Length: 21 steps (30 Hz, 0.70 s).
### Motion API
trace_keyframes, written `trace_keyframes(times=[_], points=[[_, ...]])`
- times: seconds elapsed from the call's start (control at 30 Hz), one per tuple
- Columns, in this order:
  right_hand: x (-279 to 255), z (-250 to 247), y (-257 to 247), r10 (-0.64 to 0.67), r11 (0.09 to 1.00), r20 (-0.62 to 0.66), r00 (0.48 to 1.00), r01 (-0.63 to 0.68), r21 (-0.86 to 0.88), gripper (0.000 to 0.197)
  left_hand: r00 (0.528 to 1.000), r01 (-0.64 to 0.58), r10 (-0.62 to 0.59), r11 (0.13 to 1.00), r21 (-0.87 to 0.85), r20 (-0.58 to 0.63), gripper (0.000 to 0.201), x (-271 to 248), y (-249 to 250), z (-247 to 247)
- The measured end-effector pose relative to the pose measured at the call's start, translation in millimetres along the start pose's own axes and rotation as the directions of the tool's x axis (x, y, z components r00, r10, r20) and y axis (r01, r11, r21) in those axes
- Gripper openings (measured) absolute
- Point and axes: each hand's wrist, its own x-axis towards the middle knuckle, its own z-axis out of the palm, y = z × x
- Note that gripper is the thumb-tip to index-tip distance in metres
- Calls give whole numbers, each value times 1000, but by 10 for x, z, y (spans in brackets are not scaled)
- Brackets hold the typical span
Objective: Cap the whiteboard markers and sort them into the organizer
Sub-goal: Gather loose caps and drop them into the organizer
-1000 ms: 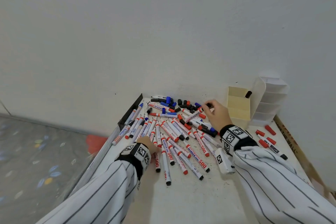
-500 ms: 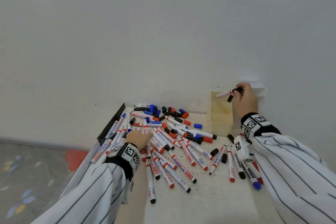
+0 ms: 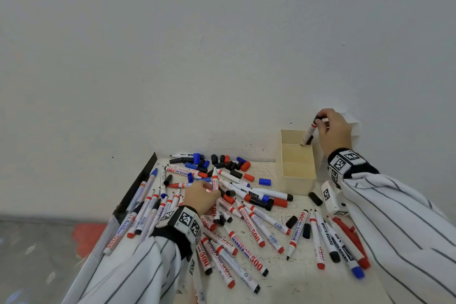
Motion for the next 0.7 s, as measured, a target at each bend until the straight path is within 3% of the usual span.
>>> trace_keyframes(times=[0.17, 0.3, 0.4, 0.53, 0.6, 0.67, 0.7], points=[[63, 104, 3, -40, 999, 12, 999, 40, -25, 13, 1000, 2, -2, 1000, 9, 15, 28, 54, -11, 17], [60, 225, 89, 42, 987, 180, 983, -12, -161, 11, 1000, 11, -11, 1000, 8, 21, 25, 86, -18, 29], [26, 336, 216, 162, 955, 291, 943, -75, -287, 20, 1000, -2, 2, 1000, 17, 15, 26, 100, -19, 45], [-33, 414, 301, 308, 892, 430, 849, -101, -441, 36, 1000, 1, -1, 1000, -7, 29, 16, 84, -28, 65], [-82, 403, 273, 297, 874, 397, 869, -80, -479, 36, 1000, -2, 1, 1000, 9, 25, 13, 71, -29, 64], [-151, 389, 199, 200, 899, 340, 919, -34, -437, 30, 1000, -2, 1, 1000, 15, 31, 13, 54, -28, 59], [-194, 386, 153, 161, 918, 371, 914, -1, -397, 25, 999, -5, 4, 1000, 13, 33, 16, 41, -24, 56]])
